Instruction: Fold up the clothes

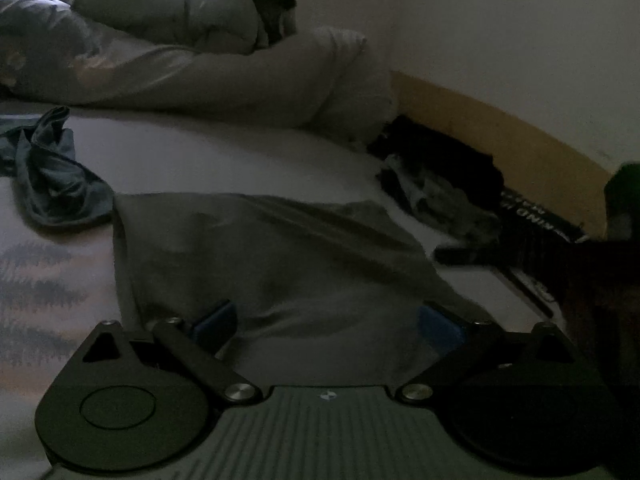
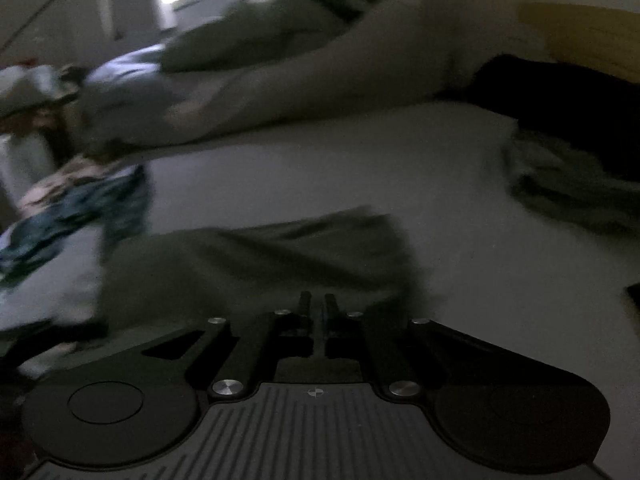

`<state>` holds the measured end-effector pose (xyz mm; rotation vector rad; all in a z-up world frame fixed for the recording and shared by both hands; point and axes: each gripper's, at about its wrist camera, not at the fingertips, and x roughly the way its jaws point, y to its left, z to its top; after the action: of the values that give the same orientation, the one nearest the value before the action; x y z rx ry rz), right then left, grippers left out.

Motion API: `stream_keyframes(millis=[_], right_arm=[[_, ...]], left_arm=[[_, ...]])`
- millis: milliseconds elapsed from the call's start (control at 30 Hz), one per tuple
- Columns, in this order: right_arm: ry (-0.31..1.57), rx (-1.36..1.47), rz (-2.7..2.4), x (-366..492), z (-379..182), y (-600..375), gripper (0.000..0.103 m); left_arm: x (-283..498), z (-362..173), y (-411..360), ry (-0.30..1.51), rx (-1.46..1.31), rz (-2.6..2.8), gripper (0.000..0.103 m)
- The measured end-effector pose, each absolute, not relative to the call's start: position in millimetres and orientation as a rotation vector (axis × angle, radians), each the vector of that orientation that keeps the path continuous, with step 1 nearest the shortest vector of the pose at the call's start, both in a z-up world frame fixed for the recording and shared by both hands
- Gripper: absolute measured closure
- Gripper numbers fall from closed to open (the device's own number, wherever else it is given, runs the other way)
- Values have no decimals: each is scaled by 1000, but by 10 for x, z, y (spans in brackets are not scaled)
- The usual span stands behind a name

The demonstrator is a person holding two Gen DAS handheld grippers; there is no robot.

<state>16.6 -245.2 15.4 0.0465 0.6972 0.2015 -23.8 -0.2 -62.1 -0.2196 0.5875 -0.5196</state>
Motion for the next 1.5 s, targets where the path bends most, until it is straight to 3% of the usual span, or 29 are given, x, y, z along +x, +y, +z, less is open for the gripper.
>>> stream_keyframes(millis=[133, 333, 533, 600, 667, 733, 1133, 1500], right_arm=[[728, -46, 253, -19, -83, -2059, 96], [690, -165, 255, -308, -359, -1952, 95], [706, -143, 258, -286, -244, -2039, 95], [709, -123, 238, -277, -171, -2090, 89], [711, -102, 214, -303, -122, -2155, 68], [706, -69, 191, -353, -82, -2245, 59], [641, 4, 181, -706, 128, -2373, 52], [564, -193, 401, -894, 207, -1527, 39]], left_arm=[[-225, -706, -53, 645, -130, -480, 19], [-263, -768, -122, 658, -35, -460, 18], [-371, -700, 0, 616, -78, -425, 20], [-404, -655, 125, 607, -135, -394, 20], [-428, -650, 288, 609, -195, -338, 18], [-434, -688, 458, 642, -267, -282, 18], [-160, -856, 834, 772, -621, -401, 14], [544, -935, 1040, 847, -776, -464, 14]])
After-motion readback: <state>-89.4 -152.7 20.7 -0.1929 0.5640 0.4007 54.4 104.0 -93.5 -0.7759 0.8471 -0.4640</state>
